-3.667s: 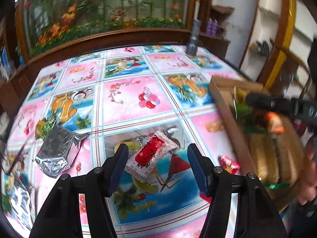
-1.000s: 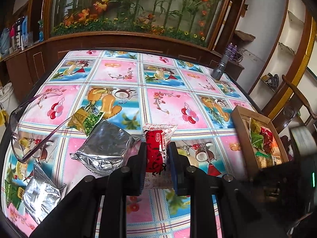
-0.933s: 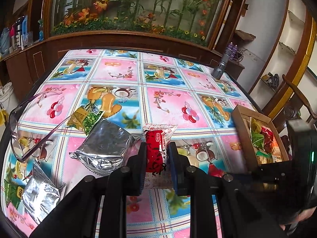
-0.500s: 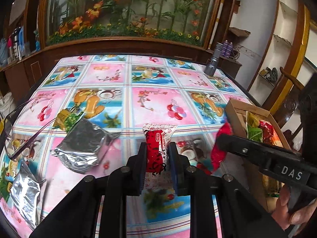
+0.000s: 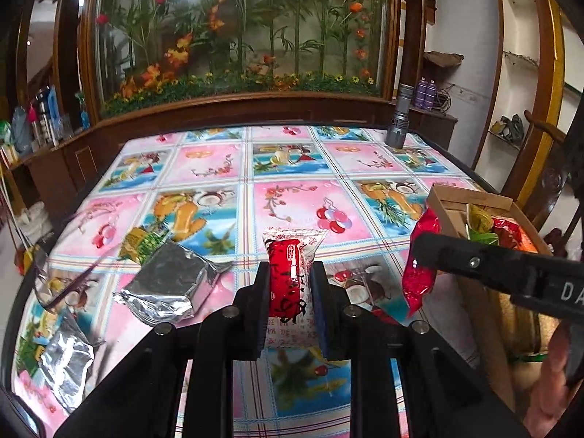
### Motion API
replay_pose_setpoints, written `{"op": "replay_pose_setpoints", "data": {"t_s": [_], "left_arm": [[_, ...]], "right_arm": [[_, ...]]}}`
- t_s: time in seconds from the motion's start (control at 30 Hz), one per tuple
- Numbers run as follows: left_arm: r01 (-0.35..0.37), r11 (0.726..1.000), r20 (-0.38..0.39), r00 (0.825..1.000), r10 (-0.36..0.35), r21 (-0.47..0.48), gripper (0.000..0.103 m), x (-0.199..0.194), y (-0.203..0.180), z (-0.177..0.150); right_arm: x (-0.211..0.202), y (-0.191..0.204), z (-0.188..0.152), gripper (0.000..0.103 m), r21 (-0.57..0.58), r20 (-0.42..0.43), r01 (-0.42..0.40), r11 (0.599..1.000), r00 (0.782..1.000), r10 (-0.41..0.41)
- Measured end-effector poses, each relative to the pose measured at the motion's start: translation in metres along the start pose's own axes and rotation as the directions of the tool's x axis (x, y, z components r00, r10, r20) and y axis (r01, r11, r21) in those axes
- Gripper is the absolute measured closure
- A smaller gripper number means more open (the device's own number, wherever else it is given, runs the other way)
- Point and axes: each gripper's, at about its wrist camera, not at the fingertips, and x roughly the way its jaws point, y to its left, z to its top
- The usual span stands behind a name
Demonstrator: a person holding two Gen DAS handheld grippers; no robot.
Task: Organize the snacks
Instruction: 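Carry the red-and-white candy and red candy toward the tray with both tools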
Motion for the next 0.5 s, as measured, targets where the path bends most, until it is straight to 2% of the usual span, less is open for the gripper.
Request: {"op": "replay_pose_setpoints", "data": {"t_s": [0.5], "left_arm": [[-0.068,0.996,0.066,0.996,0.064,0.063,0.083,-0.01,-0.0091,0.0007]], "right_arm": [[-0.0064,0.0001,0.0012,0.081,0.002,0.026,0.0,1.0,1.0,0.0]]}}
